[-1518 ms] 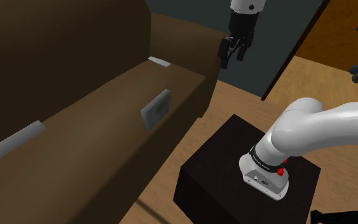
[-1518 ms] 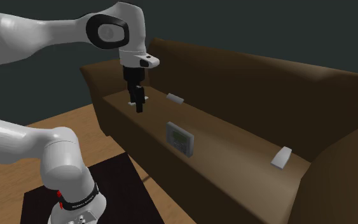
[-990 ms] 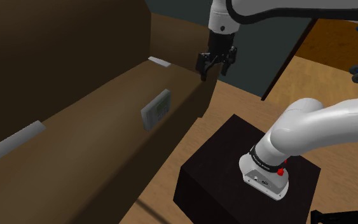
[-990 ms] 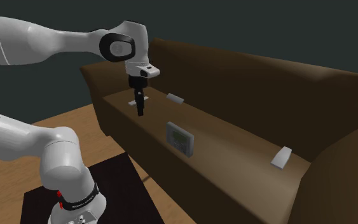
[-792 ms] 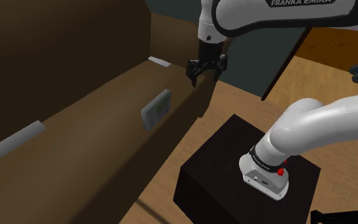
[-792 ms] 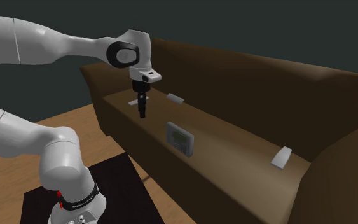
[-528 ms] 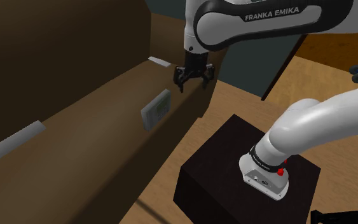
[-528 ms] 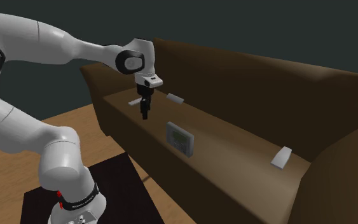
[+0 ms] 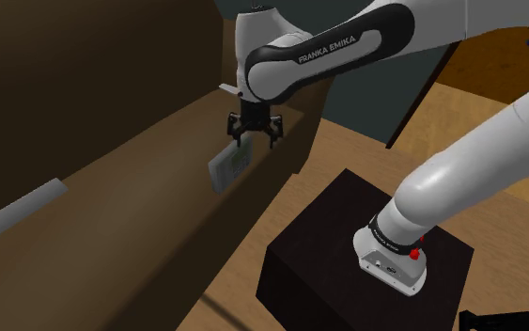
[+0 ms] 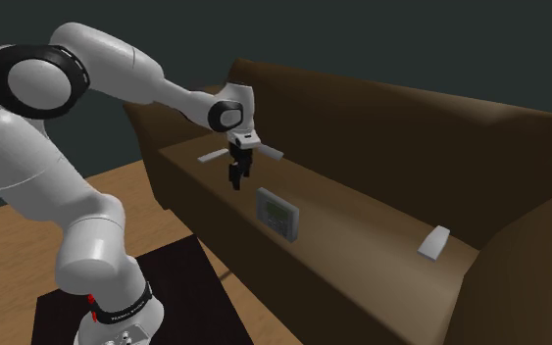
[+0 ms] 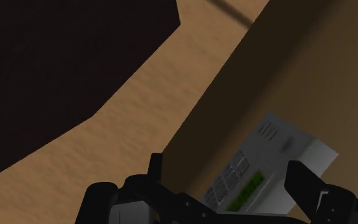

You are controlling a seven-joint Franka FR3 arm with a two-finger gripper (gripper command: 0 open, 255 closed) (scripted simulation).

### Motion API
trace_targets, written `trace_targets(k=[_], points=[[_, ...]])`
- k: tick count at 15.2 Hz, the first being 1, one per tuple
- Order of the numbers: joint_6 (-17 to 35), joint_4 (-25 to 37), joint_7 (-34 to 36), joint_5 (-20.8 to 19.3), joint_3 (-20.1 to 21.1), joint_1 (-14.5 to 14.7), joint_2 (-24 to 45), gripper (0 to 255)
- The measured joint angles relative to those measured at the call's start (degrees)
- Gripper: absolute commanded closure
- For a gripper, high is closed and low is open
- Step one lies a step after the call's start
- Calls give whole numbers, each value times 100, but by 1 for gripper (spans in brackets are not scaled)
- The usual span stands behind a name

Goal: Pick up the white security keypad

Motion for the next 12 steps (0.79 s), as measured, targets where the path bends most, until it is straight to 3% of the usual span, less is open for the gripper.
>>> trace_targets(k=[7, 12], points=[[795, 810, 2122, -992, 226, -187, 1743, 0], [1095, 1584, 3484, -1738, -63, 42, 2944, 0]])
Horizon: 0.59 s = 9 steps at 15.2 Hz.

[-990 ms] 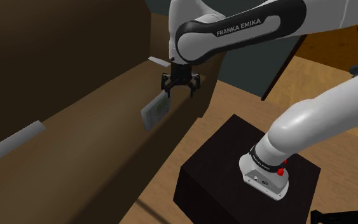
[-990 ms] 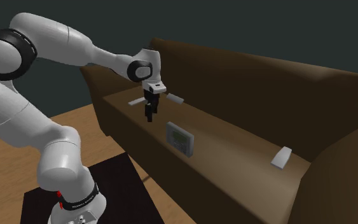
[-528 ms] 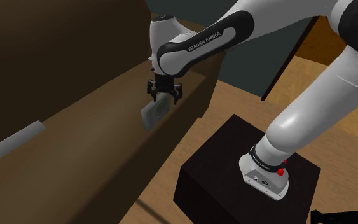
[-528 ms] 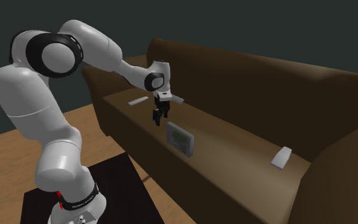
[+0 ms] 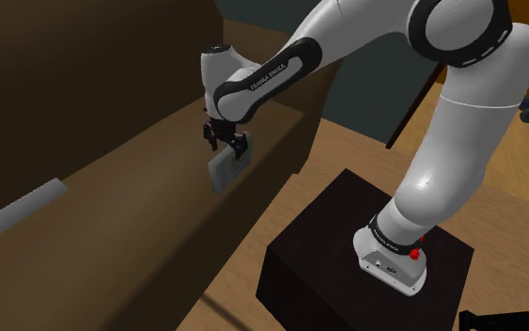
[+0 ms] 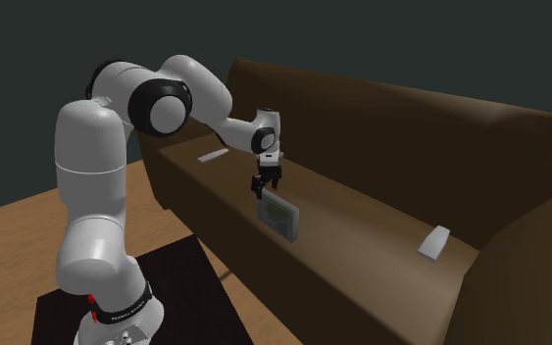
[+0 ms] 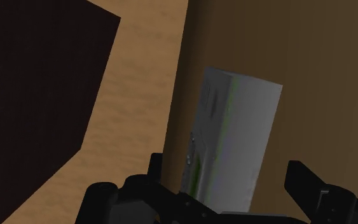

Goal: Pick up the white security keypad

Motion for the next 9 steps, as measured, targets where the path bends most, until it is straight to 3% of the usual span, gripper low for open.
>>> trace_targets(k=[8, 9], points=[[445, 46, 383, -349, -201, 157, 542, 0], [472, 48, 398, -369, -213, 168, 575, 255]])
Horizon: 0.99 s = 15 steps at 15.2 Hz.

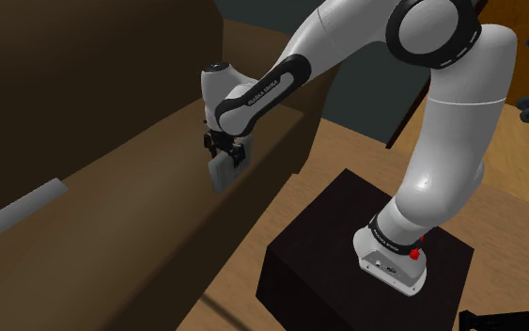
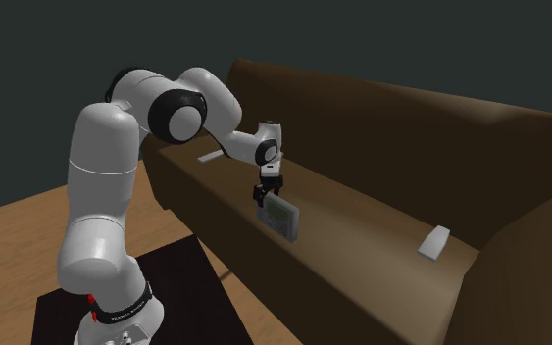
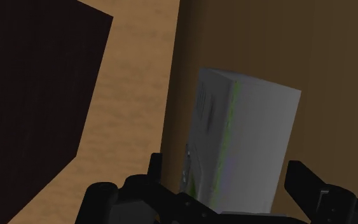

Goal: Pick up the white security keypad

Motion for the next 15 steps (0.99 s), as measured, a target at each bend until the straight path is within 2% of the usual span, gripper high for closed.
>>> trace_targets(k=[10, 15], points=[[22, 15, 17, -18, -5, 15, 31, 255], [-214, 25, -93, 140, 77, -59, -207, 255]])
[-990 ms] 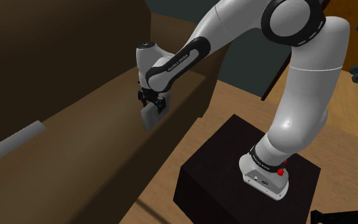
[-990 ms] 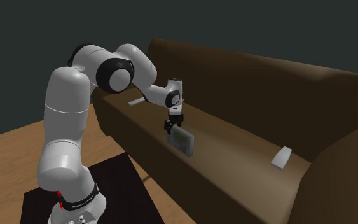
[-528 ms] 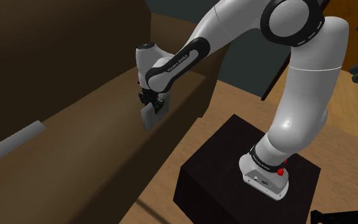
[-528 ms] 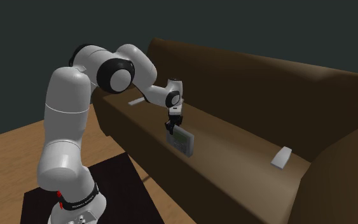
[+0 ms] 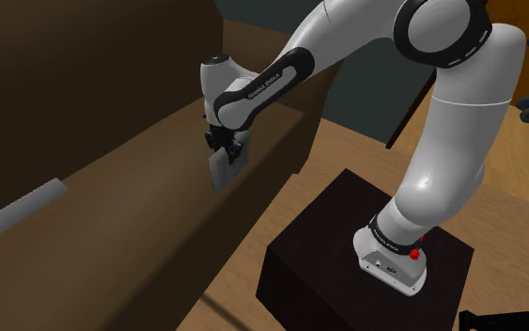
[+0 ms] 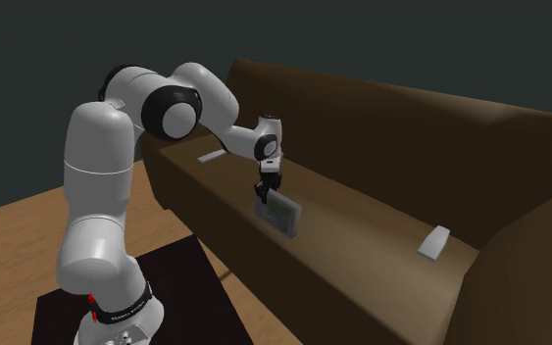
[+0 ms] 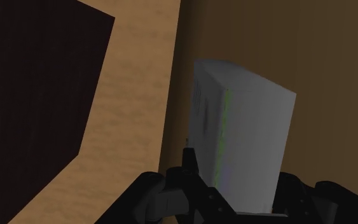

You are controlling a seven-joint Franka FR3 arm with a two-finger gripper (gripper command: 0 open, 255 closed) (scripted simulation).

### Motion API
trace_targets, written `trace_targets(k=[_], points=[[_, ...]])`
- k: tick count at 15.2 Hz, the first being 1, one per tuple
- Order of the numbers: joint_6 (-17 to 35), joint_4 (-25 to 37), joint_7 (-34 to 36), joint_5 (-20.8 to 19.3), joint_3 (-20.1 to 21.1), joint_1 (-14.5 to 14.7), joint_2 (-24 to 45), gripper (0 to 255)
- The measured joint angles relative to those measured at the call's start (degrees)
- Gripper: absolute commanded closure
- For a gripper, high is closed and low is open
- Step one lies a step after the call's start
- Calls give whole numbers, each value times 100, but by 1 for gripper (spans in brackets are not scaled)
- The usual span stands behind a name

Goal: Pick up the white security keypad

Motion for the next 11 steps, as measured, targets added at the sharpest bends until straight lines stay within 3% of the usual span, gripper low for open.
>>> trace_targets(k=[11], points=[[-661, 182, -244, 370, 165, -123, -544, 255]])
